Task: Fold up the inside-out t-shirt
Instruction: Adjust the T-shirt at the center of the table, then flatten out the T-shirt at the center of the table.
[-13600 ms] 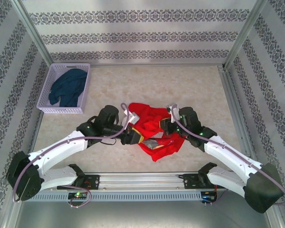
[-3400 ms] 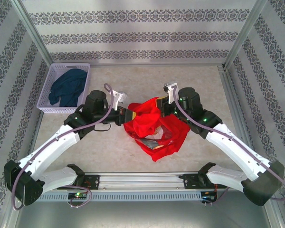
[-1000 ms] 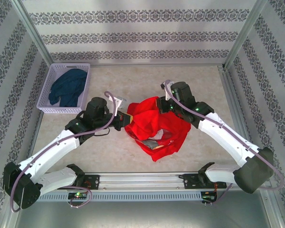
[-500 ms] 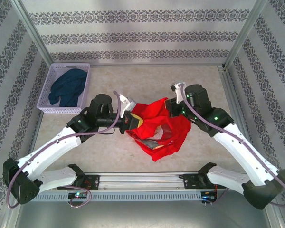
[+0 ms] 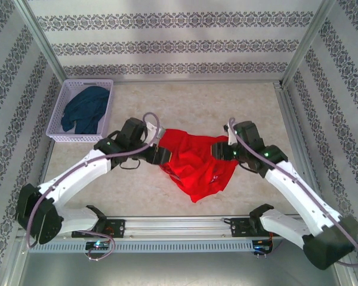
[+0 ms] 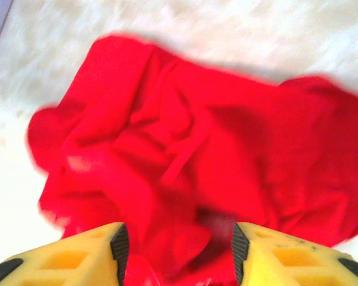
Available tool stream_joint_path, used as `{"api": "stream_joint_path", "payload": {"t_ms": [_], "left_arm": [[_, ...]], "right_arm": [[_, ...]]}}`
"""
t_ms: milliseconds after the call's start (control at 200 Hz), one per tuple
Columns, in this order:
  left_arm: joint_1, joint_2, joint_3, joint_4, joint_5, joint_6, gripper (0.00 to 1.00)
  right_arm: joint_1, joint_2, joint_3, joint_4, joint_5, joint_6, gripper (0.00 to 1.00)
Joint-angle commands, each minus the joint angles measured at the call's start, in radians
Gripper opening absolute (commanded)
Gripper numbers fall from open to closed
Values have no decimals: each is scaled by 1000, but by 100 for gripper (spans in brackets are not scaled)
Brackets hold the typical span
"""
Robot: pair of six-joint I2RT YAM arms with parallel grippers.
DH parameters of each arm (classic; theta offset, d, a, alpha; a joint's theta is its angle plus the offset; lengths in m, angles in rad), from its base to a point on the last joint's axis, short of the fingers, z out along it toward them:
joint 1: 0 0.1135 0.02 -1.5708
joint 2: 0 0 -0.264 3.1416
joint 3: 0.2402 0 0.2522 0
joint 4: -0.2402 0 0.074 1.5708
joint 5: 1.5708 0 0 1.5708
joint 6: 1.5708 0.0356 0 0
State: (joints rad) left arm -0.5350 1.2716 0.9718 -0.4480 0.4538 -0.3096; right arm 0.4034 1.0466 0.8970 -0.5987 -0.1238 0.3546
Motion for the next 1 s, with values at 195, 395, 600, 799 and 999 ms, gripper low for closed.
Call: {"api": "stream_joint_path", "payload": {"t_ms": [195, 395, 600, 799, 999], "left_arm": [[122, 242, 61, 107, -87, -167, 70], [117, 395, 81, 190, 87, -219, 71], [112, 469, 56, 313, 132, -275, 47], [137, 437, 82, 353, 91, -273, 2], [203, 265, 270, 293, -15, -183, 0]], "right_arm": [[-154, 402, 122, 196, 153, -83, 62], [-135, 669, 252, 104, 96, -97, 70], [-121, 815, 310, 99, 29, -79, 58], [-150, 785, 378, 123, 21, -105, 3], [-222, 520, 510, 208, -3, -120, 0]]}}
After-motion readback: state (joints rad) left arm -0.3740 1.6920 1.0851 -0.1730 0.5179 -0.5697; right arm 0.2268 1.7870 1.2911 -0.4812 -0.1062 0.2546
